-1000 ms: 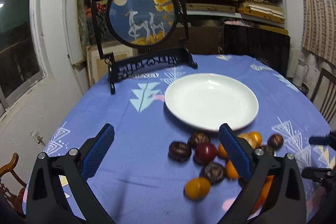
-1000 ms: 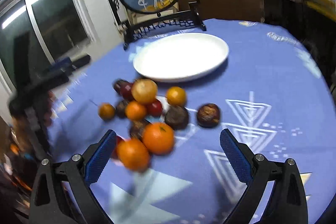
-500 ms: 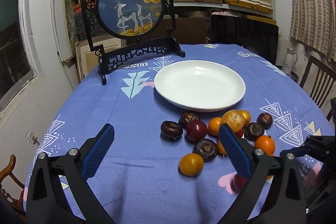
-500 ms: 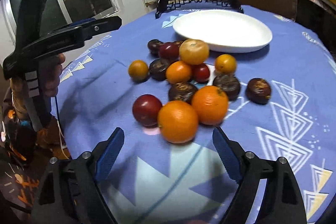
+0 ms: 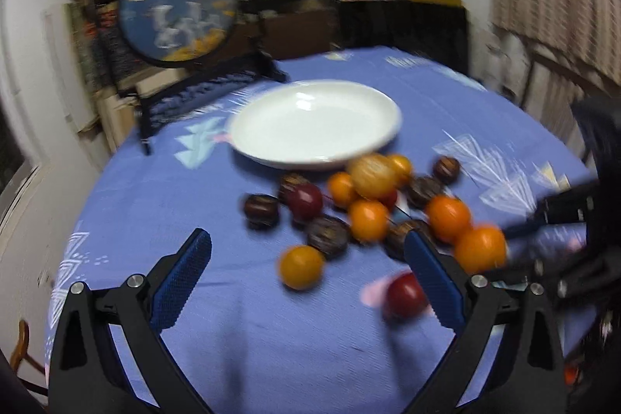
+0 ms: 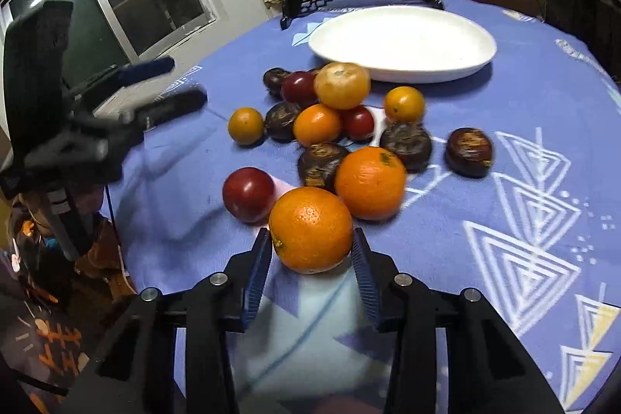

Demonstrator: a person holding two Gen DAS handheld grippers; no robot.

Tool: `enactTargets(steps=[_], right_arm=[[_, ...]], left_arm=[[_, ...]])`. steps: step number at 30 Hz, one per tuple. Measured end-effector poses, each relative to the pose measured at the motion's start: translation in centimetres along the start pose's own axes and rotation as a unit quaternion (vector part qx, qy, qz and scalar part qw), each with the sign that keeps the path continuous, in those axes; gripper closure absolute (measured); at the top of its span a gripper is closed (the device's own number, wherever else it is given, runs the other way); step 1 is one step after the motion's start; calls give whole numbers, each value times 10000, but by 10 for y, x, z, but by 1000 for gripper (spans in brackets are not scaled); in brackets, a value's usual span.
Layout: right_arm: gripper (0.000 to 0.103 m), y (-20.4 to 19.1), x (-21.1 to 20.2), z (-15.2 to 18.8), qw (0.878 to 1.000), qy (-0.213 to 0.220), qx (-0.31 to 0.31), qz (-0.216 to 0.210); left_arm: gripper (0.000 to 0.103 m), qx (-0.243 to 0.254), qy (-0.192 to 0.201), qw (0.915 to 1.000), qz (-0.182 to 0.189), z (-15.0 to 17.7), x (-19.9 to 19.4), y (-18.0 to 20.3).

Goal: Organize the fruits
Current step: 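Grasp a mandarin orange with the right tool while the left tool grasps a red plum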

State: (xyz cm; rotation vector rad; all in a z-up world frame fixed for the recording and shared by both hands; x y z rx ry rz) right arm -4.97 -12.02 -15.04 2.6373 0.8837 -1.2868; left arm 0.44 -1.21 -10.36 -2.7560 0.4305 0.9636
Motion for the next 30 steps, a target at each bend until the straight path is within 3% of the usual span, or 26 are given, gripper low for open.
enactTargets(steps=[5, 12, 14, 15, 16, 23, 26, 30], right_arm=[[61, 7, -9, 7, 9999, 28, -46, 160], [61, 4, -11, 9, 9995, 34, -188, 251], [61, 4, -12, 8, 9993, 44, -213, 289], [61, 3, -13, 10, 9993, 54, -216, 308], [61, 3, -14, 11, 9992, 55, -216, 316], [61, 6, -23, 7, 9989, 161, -220, 383], [61, 5, -29, -3, 9984, 249, -300, 409], [61, 7, -41, -37, 9954, 555, -529, 572]], left_arm=[[5, 327, -331, 9982, 374, 19, 12, 39], [8, 340, -623, 9971, 274, 32, 35, 51], [41, 314, -706, 9963, 386, 33, 41, 54], [50, 229, -746, 9956, 522, 33, 41, 56], [70, 156, -786, 9948, 632, 33, 40, 58], [70, 36, -713, 9952, 675, 26, 24, 47], [70, -84, -437, 9978, 500, 5, 15, 32], [70, -250, -41, 9996, -92, -41, 12, 3]])
Point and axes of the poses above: each gripper's, at about its wrist camera, not at the fingertips, and x roughly the way its jaws point, y to its right, z to its underside, the point moved 10 cm from there along x, roughly the way its jaws point, and after that the axes turned 6 degrees about -x, right-handed, at the moved point
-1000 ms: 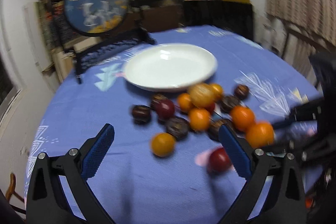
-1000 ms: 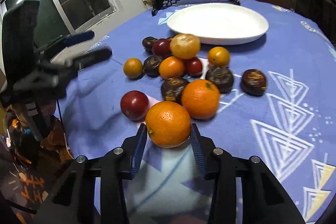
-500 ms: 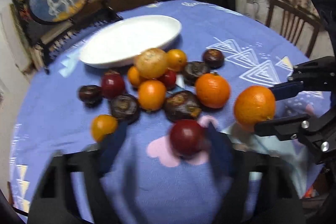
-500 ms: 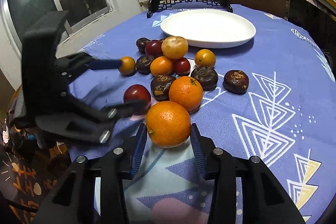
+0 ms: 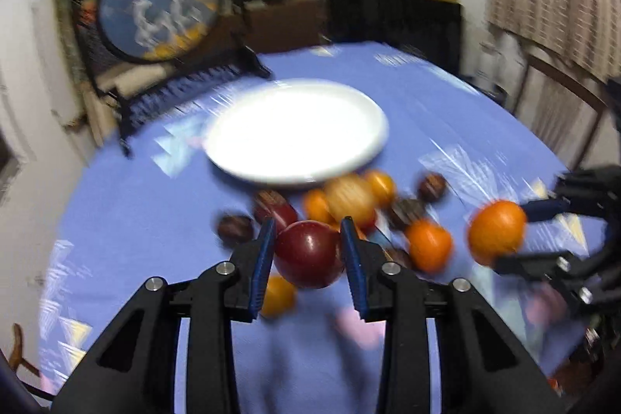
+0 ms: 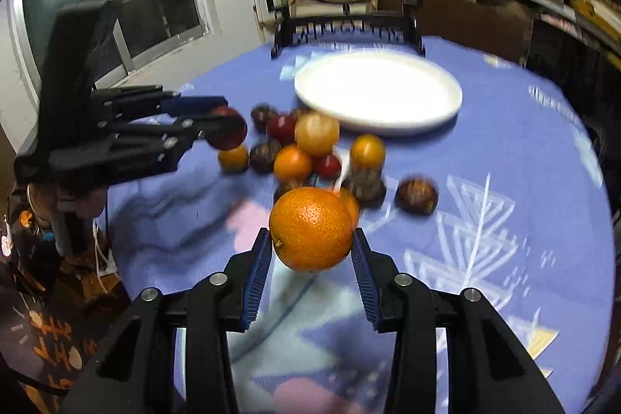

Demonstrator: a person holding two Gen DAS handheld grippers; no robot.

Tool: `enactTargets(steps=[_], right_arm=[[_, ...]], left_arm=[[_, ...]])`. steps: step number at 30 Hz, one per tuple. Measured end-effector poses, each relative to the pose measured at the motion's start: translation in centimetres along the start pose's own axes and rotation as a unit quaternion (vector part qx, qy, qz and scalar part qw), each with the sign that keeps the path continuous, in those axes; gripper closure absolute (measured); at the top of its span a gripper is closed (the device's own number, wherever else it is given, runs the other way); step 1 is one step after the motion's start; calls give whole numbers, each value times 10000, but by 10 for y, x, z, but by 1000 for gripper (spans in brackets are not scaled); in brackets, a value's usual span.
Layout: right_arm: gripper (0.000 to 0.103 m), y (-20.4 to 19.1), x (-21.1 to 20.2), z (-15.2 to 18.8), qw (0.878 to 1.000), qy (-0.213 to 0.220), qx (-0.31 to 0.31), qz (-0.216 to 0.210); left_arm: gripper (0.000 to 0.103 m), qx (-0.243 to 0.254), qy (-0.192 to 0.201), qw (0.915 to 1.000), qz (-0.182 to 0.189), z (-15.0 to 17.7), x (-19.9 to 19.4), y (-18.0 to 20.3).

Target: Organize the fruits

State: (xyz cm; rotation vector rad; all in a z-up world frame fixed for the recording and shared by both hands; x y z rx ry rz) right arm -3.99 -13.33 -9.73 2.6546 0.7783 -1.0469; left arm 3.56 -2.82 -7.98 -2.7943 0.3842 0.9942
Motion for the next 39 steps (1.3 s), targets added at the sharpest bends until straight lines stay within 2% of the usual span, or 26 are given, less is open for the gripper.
enactTargets(steps=[8, 15, 22, 27, 28, 29, 31, 34, 37, 39], right_arm=[[61, 33, 1, -82, 9978, 575, -58, 328], [61, 74, 44, -123, 9974, 530, 265, 408], [61, 97, 94, -129, 9979, 242, 480, 349], [59, 110, 129, -125, 9979, -12, 571, 310], [59, 112, 134, -125, 9976, -10, 593, 349], [57, 114, 137, -125, 9975, -7, 603, 358], [54, 121, 138, -127, 9965, 56, 725, 419], [52, 122, 132, -129, 9962, 160, 750, 409], [48, 122, 112, -124, 9961, 269, 604, 590], [32, 126, 91, -117, 9953, 390, 479, 740]], left_arm=[[69, -226, 347, 9955, -853, -79, 32, -29], [70, -248, 221, 9936, -1075, -102, 78, -40], [70, -120, -33, 9942, -1067, -104, 113, -42], [70, -155, -348, 9940, -1030, -90, 141, -46], [67, -134, -389, 9937, -1039, -87, 145, -46], [58, -118, -419, 9934, -1059, -85, 148, -46], [49, -150, -447, 9928, -1098, -81, 151, -49], [48, -165, -475, 9930, -1072, -77, 149, -50], [43, -207, -458, 9928, -1091, -75, 142, -54], [37, -268, -421, 9931, -1058, -72, 133, -58]])
Point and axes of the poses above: each gripper's, at about its wrist camera, not at the fingertips, and x roughly the way its jaws point, y to its right, z to its underside, the point moved 10 cm from there along x, roughly the way its jaws point, and after that the axes turned 6 degrees about -x, right-handed, at the moved point
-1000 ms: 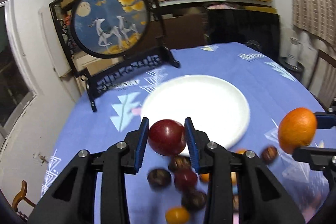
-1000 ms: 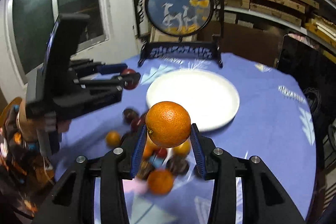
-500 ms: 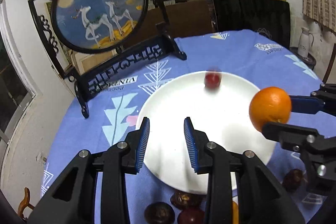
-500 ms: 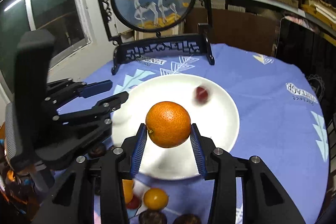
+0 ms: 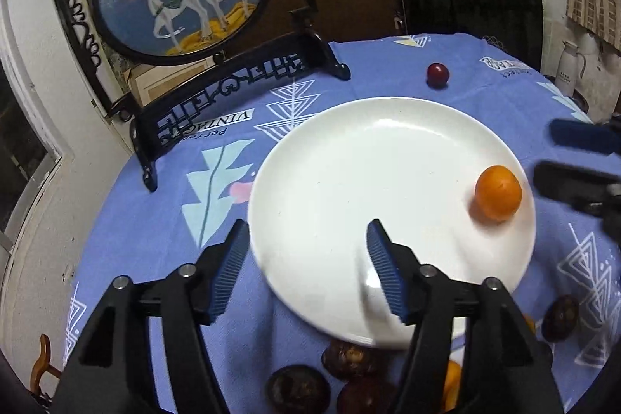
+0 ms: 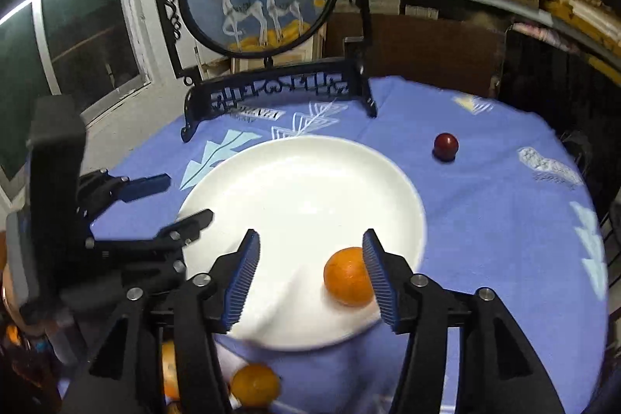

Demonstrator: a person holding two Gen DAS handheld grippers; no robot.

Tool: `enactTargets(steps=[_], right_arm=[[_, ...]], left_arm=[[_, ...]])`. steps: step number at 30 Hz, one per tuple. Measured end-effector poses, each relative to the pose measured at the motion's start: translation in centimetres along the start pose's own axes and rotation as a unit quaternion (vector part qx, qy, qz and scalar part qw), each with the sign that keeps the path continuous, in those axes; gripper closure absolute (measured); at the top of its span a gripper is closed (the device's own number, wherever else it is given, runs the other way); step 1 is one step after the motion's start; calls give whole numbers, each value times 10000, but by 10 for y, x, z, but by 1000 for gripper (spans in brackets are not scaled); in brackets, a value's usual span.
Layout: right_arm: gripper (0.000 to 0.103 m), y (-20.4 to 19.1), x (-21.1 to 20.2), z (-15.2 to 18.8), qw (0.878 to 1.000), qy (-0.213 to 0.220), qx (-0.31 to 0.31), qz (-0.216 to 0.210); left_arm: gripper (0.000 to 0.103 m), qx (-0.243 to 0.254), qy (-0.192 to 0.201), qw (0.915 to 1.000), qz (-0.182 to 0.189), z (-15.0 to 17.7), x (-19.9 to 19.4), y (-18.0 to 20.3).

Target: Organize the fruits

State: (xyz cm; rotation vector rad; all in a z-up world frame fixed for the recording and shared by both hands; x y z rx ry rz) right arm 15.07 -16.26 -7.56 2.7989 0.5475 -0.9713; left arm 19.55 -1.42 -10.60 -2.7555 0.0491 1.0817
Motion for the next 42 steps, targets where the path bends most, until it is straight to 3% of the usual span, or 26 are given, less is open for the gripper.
enactTargets(steps=[7, 11, 16, 18, 19, 21, 23, 24, 26, 28, 30, 32, 35, 37, 38, 41, 42], right_arm=[[28, 87, -22, 19, 9941, -55, 84, 1079], [28, 136, 17, 17, 9874, -336, -137, 1541], [30, 162, 96, -11, 9718, -906, -1271, 1767], [31, 168, 121, -32, 9530, -947, -1912, 2150], [31, 167, 127, -43, 9522, -835, -1998, 2155], [31, 158, 134, -55, 9690, -673, -1705, 1654], [31, 154, 132, -59, 9729, -541, -1639, 1541], [31, 156, 128, -61, 9761, -462, -1555, 1445], [31, 167, 119, -65, 9776, -313, -1445, 1497], [31, 183, 118, -67, 9766, -304, -1292, 1692], [31, 188, 111, -70, 9808, -107, -996, 1671], [30, 190, 102, -71, 9844, 76, -657, 1632], [29, 189, 87, -65, 9884, 296, -183, 1481], [29, 183, 75, -53, 9923, 268, 53, 1209], [29, 183, 67, -50, 9911, 316, 35, 1293], [29, 179, 46, -44, 9906, 488, 215, 1256], [29, 175, 39, -43, 9918, 548, 269, 1124]], left_arm=[[22, -663, 348, 9967, 306, 14, -23, -34], [22, -1138, 439, 9917, 409, 14, -5, -55], [20, -1742, 326, 9815, 727, 22, 11, -75], [19, -1800, 234, 9807, 729, 24, 17, -77], [18, -1766, 165, 9815, 718, 25, 18, -78], [14, -1898, -3, 9779, 882, 27, 18, -80], [14, -1931, -276, 9710, 1384, 27, 14, -72], [14, -1798, -453, 9717, 1464, 27, 12, -67], [14, -1261, -605, 9807, 1367, 31, 0, -55], [14, -515, -635, 9917, 988, 31, -11, -46], [14, -144, -509, 9948, 868, 25, -28, -42], [14, -86, -372, 9943, 995, 21, -45, -36], [14, -166, -512, 9853, 1621, 50, -68, -11], [15, -15, -665, 9813, 1806, 79, -74, 3], [15, 1, -788, 9785, 1908, 93, -76, 8], [16, -354, -1159, 9669, 2243, 125, -80, 16], [16, -550, -1293, 9580, 2501, 134, -85, 19]])
Point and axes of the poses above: each gripper's, at about its wrist camera, not at the fingertips, and x roughly the way its jaws point, y to its right, z to its underside, the point moved 10 cm from there along x, roughly the way its jaws point, and after that the axes turned 6 degrees about -x, right-handed, at the moved point
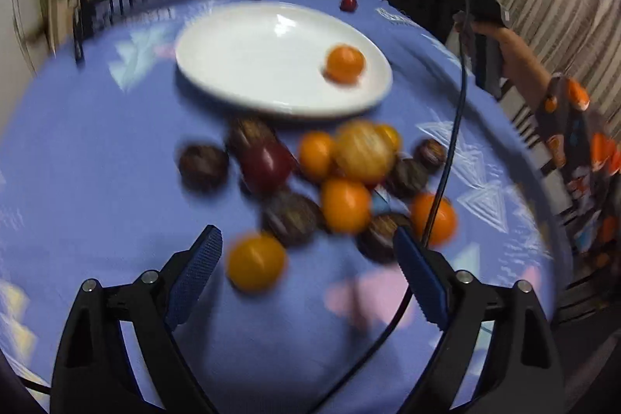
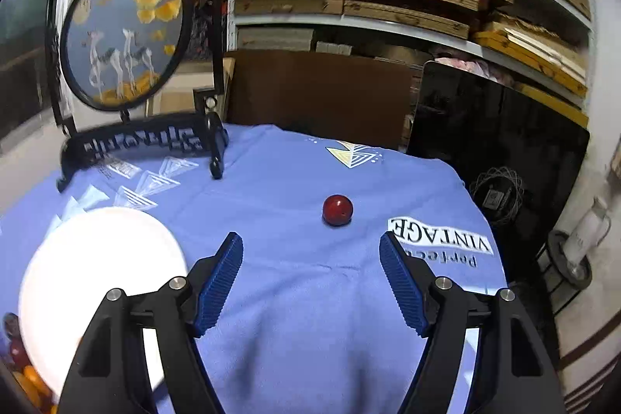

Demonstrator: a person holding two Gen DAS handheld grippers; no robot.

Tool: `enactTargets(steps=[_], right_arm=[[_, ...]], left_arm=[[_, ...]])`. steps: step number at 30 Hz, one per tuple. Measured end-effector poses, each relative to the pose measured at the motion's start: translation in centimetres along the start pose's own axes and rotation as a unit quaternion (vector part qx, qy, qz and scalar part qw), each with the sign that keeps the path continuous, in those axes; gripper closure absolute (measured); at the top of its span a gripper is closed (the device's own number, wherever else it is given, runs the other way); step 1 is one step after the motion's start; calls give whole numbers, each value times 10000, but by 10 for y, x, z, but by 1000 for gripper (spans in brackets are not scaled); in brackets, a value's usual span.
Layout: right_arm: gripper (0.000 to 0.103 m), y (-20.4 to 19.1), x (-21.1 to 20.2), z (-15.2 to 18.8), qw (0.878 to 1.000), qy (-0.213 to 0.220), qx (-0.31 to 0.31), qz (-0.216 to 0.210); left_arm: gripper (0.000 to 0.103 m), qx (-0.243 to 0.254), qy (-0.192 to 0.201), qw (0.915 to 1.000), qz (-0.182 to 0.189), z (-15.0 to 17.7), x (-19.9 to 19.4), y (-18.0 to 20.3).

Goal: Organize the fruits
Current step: 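Lift both tools away from the plate back toward the fruit pile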

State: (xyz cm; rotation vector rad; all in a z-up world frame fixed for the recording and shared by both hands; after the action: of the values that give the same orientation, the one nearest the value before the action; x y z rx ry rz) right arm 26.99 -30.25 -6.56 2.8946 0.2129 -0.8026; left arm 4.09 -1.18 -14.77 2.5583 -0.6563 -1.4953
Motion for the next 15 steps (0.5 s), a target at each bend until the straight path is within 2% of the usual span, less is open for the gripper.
enactTargets(steps=[3, 4, 5, 6, 9, 12, 15], right_arm=[[23, -10, -24, -7, 9995, 166, 116, -233], [21, -13, -30, -7, 9995, 186, 95, -233], [21, -18, -35, -9, 9995, 210, 38, -221], [21, -24, -44, -12, 9996, 252, -68, -129], [20, -44, -66, -21, 9981, 346, -478, 182], [19, -63, -88, -30, 9950, 458, -819, 331], [15, -53, -104, -31, 9940, 544, -784, 536]], left_arm=[[16, -197, 151, 9993, 267, 9, -18, 6], [16, -160, 375, 9991, 144, 7, -27, 4], [16, -70, 831, 9964, -172, -3, -44, -1], [15, -41, 1116, 9933, -308, -10, -55, -4], [14, -508, 1847, 9797, -586, -32, -87, -29], [13, -843, 2027, 9739, -572, -44, -94, -44], [13, -786, 2072, 9721, -765, -45, -93, -51]])
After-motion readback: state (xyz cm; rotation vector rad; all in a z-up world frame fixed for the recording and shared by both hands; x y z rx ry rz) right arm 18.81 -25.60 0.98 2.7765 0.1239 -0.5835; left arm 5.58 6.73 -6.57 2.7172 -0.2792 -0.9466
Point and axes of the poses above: each gripper's, at about its wrist camera, not at the fingertips, and x roughly the way its jaws point, y to its right, z to its underside, the point moved 10 cm from there along x, roughly the way its jaws point, and after that the axes turned 6 degrees about -x, right-handed, at the moved point
